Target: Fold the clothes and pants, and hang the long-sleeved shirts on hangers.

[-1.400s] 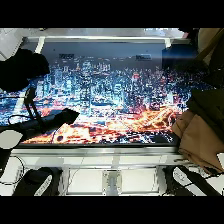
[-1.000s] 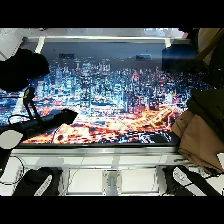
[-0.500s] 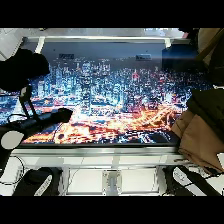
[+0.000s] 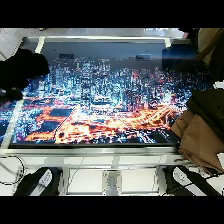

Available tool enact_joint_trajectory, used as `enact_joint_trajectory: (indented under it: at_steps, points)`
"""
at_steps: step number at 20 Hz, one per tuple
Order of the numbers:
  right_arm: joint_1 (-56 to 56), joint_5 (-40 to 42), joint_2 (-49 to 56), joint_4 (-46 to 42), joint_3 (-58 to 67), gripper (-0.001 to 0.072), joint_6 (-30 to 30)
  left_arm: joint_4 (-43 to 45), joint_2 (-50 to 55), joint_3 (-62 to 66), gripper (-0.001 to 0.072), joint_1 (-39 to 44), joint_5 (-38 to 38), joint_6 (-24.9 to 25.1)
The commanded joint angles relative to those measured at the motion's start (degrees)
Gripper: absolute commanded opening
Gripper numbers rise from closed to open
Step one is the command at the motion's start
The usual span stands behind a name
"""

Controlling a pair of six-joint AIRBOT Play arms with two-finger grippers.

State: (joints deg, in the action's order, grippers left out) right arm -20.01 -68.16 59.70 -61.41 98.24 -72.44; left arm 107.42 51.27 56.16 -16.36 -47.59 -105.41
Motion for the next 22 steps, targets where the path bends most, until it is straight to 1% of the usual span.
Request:
enact_joint_trajectory:
  at_steps: [1,2,3,4,6,7,9,11,12,14,17,22]
  points:
    - [0.0,7.3,0.0,0.3,0.1,0.0024,-0.1,-0.5,18.6,15.0,0.0655,-9.5,-0.5,4.4]
    - [0.0,7.4,0.0,0.9,0.1,0.0025,-0.1,-0.5,24.5,20.5,0.0663,-9.5,-1.2,4.4]
    - [0.0,7.6,0.0,1.9,0.1,0.0034,-0.1,-0.3,29.6,25.7,0.0706,-9.4,-1.7,4.5]
    - [0.0,7.8,0.0,2.9,0.1,0.0139,-0.1,0.1,34.6,31.2,0.072,-8.7,-1.9,4.5]
    - [0.0,7.8,0.0,3.2,0.1,0.0576,-0.1,3.0,43.4,41.7,0.072,-7.1,-2.4,4.5]
    - [0.0,7.7,0.0,3.2,0.1,0.0657,-0.1,4.5,47.3,46.2,0.072,-6.2,-2.9,6.0]
    - [0.0,7.3,0.0,3.5,0.1,0.0657,-0.6,5.8,55.4,54.5,0.072,-4.7,-5.7,10.3]
    - [0.0,7.1,0.0,4.4,0.1,0.0656,-2.0,5.9,62.1,60.3,0.072,-4.0,-8.4,11.4]
    - [0.0,7.0,0.0,4.7,0.1,0.0656,-2.5,6.0,64.5,62.0,0.072,-4.0,-8.0,11.4]
    - [0.0,5.8,0.0,4.8,0.1,0.0656,-3.5,6.1,67.3,62.8,0.072,-4.1,-6.1,11.1]
    - [0.0,4.4,0.0,4.8,0.1,0.0657,-3.6,6.2,69.4,62.8,0.072,-4.5,-6.8,11.1]
    - [0.0,3.9,0.0,4.8,0.1,0.0655,-5.5,6.0,70.9,62.8,0.0719,-6.0,-5.0,5.7]
